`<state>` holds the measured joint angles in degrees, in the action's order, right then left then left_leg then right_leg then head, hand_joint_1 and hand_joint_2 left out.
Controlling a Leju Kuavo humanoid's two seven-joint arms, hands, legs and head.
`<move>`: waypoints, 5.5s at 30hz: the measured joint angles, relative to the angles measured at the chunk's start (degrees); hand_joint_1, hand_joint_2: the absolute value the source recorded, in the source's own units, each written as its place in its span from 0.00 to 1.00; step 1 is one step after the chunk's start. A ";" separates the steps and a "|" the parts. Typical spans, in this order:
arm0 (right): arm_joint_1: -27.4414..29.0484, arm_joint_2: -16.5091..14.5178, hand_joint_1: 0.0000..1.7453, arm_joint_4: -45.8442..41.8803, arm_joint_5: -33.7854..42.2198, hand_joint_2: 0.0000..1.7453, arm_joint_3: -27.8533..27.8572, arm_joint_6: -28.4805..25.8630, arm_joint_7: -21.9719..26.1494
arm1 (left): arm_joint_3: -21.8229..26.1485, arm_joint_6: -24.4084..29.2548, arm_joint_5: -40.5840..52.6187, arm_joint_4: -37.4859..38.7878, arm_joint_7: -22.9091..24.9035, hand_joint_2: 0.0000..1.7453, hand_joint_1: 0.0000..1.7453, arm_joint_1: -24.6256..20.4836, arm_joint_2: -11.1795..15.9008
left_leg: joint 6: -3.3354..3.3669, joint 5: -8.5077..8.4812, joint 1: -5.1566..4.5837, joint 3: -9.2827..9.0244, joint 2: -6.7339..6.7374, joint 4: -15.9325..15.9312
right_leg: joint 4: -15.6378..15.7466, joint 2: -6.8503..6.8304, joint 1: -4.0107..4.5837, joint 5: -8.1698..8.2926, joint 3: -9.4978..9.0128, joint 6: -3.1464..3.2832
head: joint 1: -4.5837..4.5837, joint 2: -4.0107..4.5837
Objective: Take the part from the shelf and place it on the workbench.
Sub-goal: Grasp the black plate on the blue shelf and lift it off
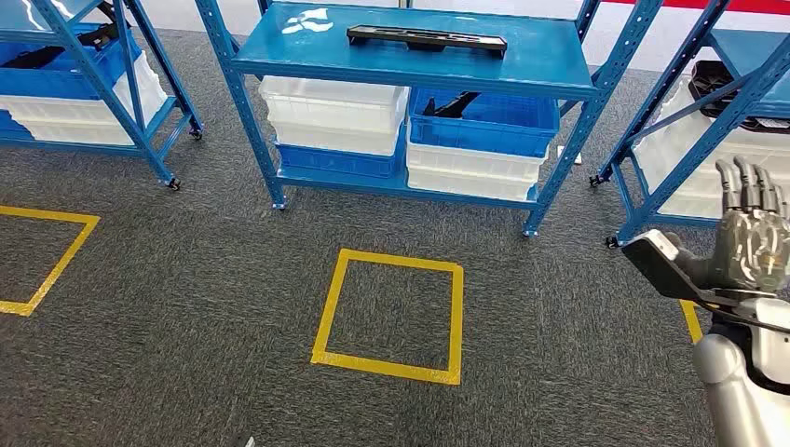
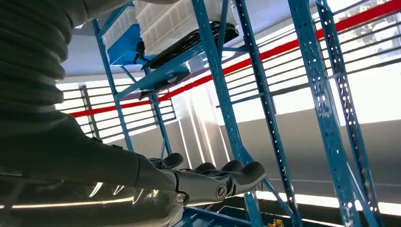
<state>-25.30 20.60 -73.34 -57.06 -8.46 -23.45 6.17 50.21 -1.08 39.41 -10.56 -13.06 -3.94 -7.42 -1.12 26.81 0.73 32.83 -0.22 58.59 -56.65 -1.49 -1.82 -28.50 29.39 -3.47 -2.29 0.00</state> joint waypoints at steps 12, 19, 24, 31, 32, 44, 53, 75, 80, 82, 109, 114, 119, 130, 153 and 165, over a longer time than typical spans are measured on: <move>0.25 -0.96 0.00 5.95 -9.86 1.00 -8.21 0.50 -6.41 | 0.00 0.99 2.10 0.00 2.72 0.00 0.00 0.27 1.31 | 0.00 -0.01 0.00 0.07 -0.03 0.00 | -0.01 -0.02 0.00 0.00 0.06 0.00 | 0.00 0.00; -7.09 -1.24 0.00 14.33 -9.43 1.00 -11.05 8.31 -7.21 | -0.37 -0.62 4.16 -0.02 -0.29 0.00 0.00 0.29 2.30 | 0.02 -0.13 -0.01 0.12 -0.04 0.00 | -0.03 -0.03 0.00 0.09 0.12 0.02 | 0.01 0.00; -9.99 -1.91 0.00 17.55 -6.55 1.00 -11.78 9.15 -6.94 | -0.50 -0.97 4.92 -0.01 -0.05 0.00 0.00 0.29 2.42 | 0.02 -0.15 0.00 0.15 -0.05 0.00 | -0.04 -0.03 0.00 0.10 0.15 0.02 | 0.00 0.00; -11.54 -1.63 0.00 18.28 -4.87 1.00 -12.23 10.09 -6.98 | -0.49 -0.76 4.45 0.00 2.21 0.00 0.00 0.33 2.42 | 0.02 -0.15 -0.01 0.19 -0.06 0.01 | -0.04 -0.04 0.00 0.10 0.21 0.02 | -0.01 0.00; -11.66 -1.43 0.00 18.28 -4.86 1.00 -12.29 10.31 -7.02 | -0.48 -0.80 4.38 0.01 2.14 0.00 0.00 0.35 2.41 | 0.03 -0.15 -0.01 0.19 -0.06 0.01 | -0.04 -0.04 0.00 0.10 0.21 0.02 | -0.01 0.00; -14.05 -0.82 0.00 18.85 -5.85 1.00 -13.76 13.18 -7.57 | -0.34 -1.47 3.98 0.02 0.74 0.00 0.00 0.36 1.91 | 0.03 -0.15 -0.01 0.22 -0.04 0.01 | -0.05 -0.04 0.00 0.13 0.24 0.01 | -0.01 0.00; -16.39 -1.19 0.00 20.42 -5.38 1.00 -15.72 13.34 -7.59 | -0.31 -1.61 4.35 0.02 -0.29 1.00 0.00 0.34 1.71 | 0.03 -0.16 -0.01 0.24 -0.05 0.01 | -0.05 -0.04 0.00 0.13 0.26 0.01 | 0.00 0.00; -9.92 -1.41 0.00 11.68 -3.83 1.00 -17.07 11.44 -7.24 | 0.99 -0.80 5.30 0.02 1.14 0.00 0.00 0.33 1.13 | 0.03 -0.16 0.00 0.24 -0.04 0.02 | -0.05 -0.04 0.00 0.13 0.28 0.01 | -0.01 0.00; -8.31 -1.55 0.00 9.41 -2.64 1.00 -17.12 12.79 -6.88 | 1.14 -0.80 5.34 0.02 0.69 0.00 0.00 0.33 1.13 | 0.03 -0.16 0.00 0.25 -0.04 0.02 | -0.05 -0.04 0.00 0.13 0.28 0.01 | 0.00 0.00; -7.63 -1.61 0.00 8.80 -1.30 1.00 -17.12 13.84 -6.33 | 1.17 -0.80 5.44 0.02 0.43 0.00 0.00 0.33 1.13 | 0.03 -0.16 0.00 0.24 -0.04 0.02 | -0.05 -0.04 0.00 0.13 0.28 0.01 | -0.01 0.00; -3.74 -2.14 0.00 6.26 1.62 1.00 -17.94 15.21 -4.38 | 1.47 -1.31 7.41 0.02 -0.71 0.00 0.00 0.32 1.17 | 0.03 -0.16 0.00 0.27 -0.04 0.01 | -0.06 -0.04 0.00 0.13 0.29 0.01 | 0.00 0.00; -7.33 -5.38 0.00 7.01 1.15 1.00 -19.27 17.16 -4.67 | 1.75 -1.31 7.68 0.01 1.75 0.00 0.00 0.23 1.46 | 0.00 -0.19 0.00 0.32 0.08 0.00 | -0.16 0.00 0.01 0.16 0.42 0.05 | 0.00 0.00; -13.66 -11.12 0.00 10.72 2.03 1.00 -22.38 18.50 -5.62 | 2.10 -1.65 10.03 0.01 4.98 0.00 0.00 0.04 1.71 | -0.05 -0.31 0.04 0.36 0.03 0.00 | -0.26 0.00 0.04 0.17 0.53 0.08 | -0.01 0.00; -21.08 -18.22 0.00 16.78 5.42 1.00 -28.03 18.78 -5.79 | 2.07 -3.21 10.88 -0.21 -0.63 0.00 0.00 -2.32 2.45 | -0.08 -0.36 0.05 0.39 0.00 0.01 | -0.30 -0.01 0.04 0.19 0.57 0.09 | 0.00 0.00; -9.84 -6.86 0.00 11.99 6.51 1.00 -24.84 13.24 -5.51 | 4.15 0.52 7.30 -0.28 1.98 0.00 0.00 -0.04 2.35 | -0.08 -0.35 0.01 0.44 0.00 0.03 | -0.25 -0.01 0.03 0.20 0.65 0.10 | -0.01 0.00; -8.13 0.09 0.00 6.77 6.09 1.00 -18.59 13.30 -5.01 | 5.48 0.32 7.33 -0.26 1.46 0.00 0.00 0.22 2.05 | 1.21 -0.73 0.03 0.61 -0.30 -0.43 | -2.13 -0.01 -0.26 -0.81 1.95 -0.70 | -0.02 0.00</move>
<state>-33.44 20.69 -66.57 -50.97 -27.04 -10.15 1.16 55.68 -0.76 46.74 -10.82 -11.59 -3.72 -5.37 0.09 26.08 0.76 33.44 -0.52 58.16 -58.78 -1.50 -2.08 -29.31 31.34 -4.17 -2.31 0.00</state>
